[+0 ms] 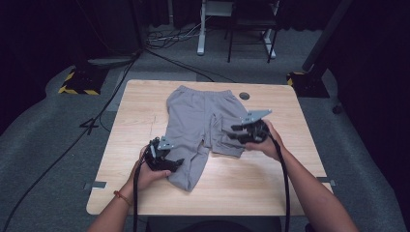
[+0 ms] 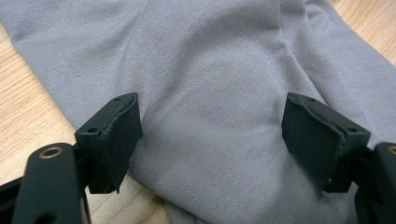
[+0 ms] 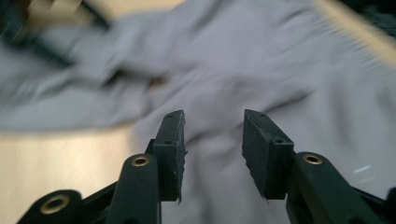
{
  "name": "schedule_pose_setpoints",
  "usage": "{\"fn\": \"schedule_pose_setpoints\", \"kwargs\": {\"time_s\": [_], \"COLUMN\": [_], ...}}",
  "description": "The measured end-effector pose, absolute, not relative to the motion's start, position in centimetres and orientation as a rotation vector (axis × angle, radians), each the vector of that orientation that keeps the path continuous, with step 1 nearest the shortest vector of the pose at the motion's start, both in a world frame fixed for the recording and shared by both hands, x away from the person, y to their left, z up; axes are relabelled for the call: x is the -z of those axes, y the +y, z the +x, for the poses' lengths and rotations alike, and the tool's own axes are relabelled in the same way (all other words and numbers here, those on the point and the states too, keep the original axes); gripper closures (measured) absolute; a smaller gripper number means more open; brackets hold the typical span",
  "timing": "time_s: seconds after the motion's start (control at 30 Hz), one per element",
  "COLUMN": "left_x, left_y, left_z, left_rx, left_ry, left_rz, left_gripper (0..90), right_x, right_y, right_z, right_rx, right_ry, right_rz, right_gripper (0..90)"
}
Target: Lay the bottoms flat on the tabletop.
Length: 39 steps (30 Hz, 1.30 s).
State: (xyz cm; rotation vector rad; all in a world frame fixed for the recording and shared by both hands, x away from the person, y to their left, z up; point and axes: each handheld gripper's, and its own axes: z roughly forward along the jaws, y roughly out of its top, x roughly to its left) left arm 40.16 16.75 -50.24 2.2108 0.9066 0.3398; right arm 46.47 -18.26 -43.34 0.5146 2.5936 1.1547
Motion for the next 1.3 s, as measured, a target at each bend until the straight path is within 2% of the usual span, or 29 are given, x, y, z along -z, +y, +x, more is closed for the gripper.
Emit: {"fn": "schedule_pose_setpoints", "kwargs": {"time_s": [0.13,0.3,0.43,0.6,0.63,0.67,0.83,1.3], "left_x": [50.3,50.2,50.2,50.2,50.2,50.2,50.2,50.2], "left_y": [16.7,16.8,16.8,16.8,16.8,16.8,16.8,16.7], "left_z": [40.2,40.2,40.1,40.1,40.1,40.1,40.1,40.1], "left_rx": [-0.344,-0.341,-0.341,-0.344,-0.345,-0.344,-0.344,-0.346], "left_ry": [0.905,0.908,0.908,0.906,0.907,0.907,0.906,0.909], "left_rz": [2.210,2.211,2.211,2.213,2.213,2.213,2.213,2.212], "left_gripper": [21.2,21.2,21.2,21.2,21.2,21.2,21.2,21.3], "right_x": [46.5,48.7,48.9,48.4,48.0,47.6,46.1,46.4], "right_y": [-17.7,-17.2,-17.5,-17.5,-17.6,-17.8,-18.3,-19.3], "right_z": [44.6,45.4,45.9,45.1,44.7,44.2,41.3,31.4], "right_rx": [-1.071,-0.984,-1.044,-1.010,-1.019,-1.039,-1.036,-1.091], "right_ry": [2.691,2.697,2.714,2.737,2.740,2.744,2.783,2.919], "right_rz": [0.444,0.499,0.541,0.511,0.495,0.486,0.378,0.258], "right_gripper": [56.5,54.9,70.3,77.1,84.4,85.0,86.4,86.8]}}
